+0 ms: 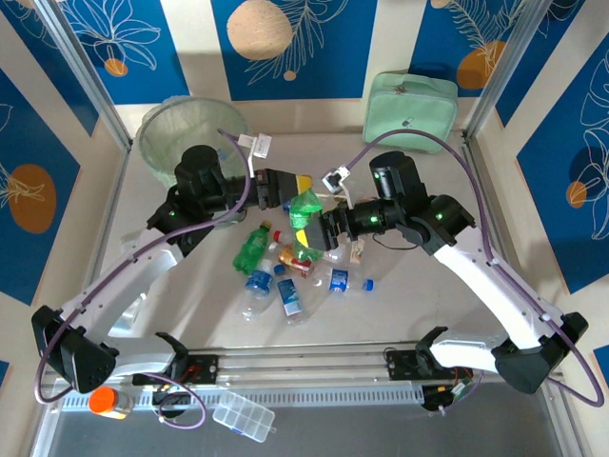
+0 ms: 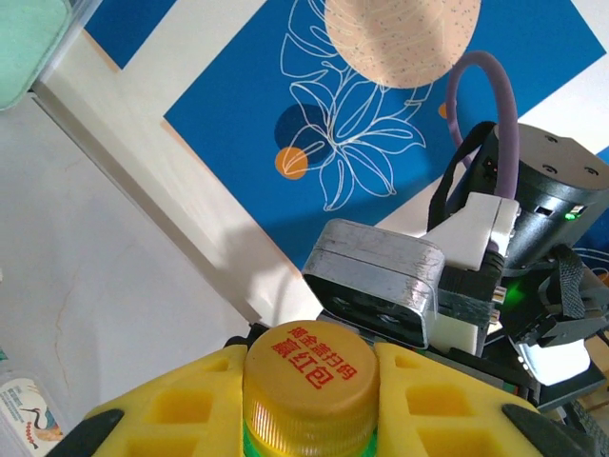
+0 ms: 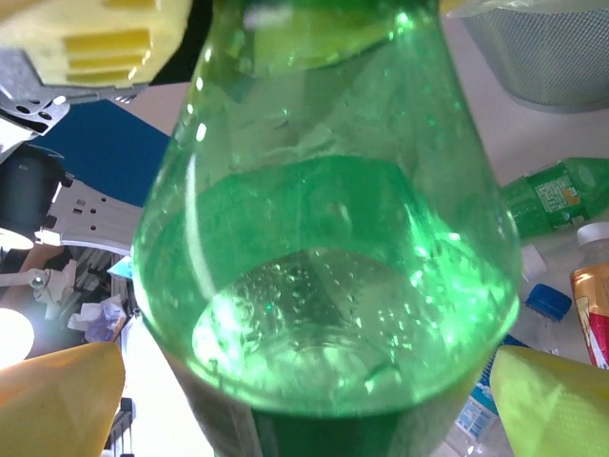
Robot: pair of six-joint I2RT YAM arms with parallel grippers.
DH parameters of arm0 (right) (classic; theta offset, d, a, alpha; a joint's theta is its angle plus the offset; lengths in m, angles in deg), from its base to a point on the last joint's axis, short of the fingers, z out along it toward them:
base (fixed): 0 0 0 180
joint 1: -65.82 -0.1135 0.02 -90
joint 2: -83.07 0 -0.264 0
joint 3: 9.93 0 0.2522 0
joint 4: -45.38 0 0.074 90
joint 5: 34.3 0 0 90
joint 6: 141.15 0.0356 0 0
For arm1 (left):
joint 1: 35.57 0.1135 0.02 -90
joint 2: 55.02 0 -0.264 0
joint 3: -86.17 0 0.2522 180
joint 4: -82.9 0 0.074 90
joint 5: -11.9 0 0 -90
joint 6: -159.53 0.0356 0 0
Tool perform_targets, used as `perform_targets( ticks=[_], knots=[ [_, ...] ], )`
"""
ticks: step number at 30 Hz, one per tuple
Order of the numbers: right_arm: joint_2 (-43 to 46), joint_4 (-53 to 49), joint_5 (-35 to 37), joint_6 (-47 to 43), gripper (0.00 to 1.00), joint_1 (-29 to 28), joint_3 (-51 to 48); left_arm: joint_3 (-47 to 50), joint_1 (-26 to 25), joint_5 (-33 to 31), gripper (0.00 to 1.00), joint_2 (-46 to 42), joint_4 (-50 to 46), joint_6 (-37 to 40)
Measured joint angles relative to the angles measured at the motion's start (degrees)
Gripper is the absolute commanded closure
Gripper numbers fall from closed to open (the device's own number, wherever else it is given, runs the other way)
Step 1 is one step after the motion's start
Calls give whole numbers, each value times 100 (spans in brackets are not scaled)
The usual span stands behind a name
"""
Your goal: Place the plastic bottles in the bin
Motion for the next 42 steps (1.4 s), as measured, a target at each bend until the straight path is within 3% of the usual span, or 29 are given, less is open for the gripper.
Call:
perform_targets(
  ticks=[13,19,27,32,36,42],
  knots=[
    [201,-367,483,-22,1,527,61,-361,660,-426,97,162,-654,170],
    [380,-527,929,28,1,979,350,-1447,1176,-1434,100,699,-1401,461],
    [411,-973,1394,87,1,990,706,-3257,1862,-2894,100,1622,-1987,562],
    [417,-1314,1506,90,1,984,706,-3921,2538,-3718,100,2068,-2592,562],
    [442,-1495,1635,90,1,938,704,-4288,2785,-4437,100,2350,-3215,623],
    [531,-1714,1845,111,1,925,680,-4503,2975,-4651,100,2841,-4155,492]
  ],
)
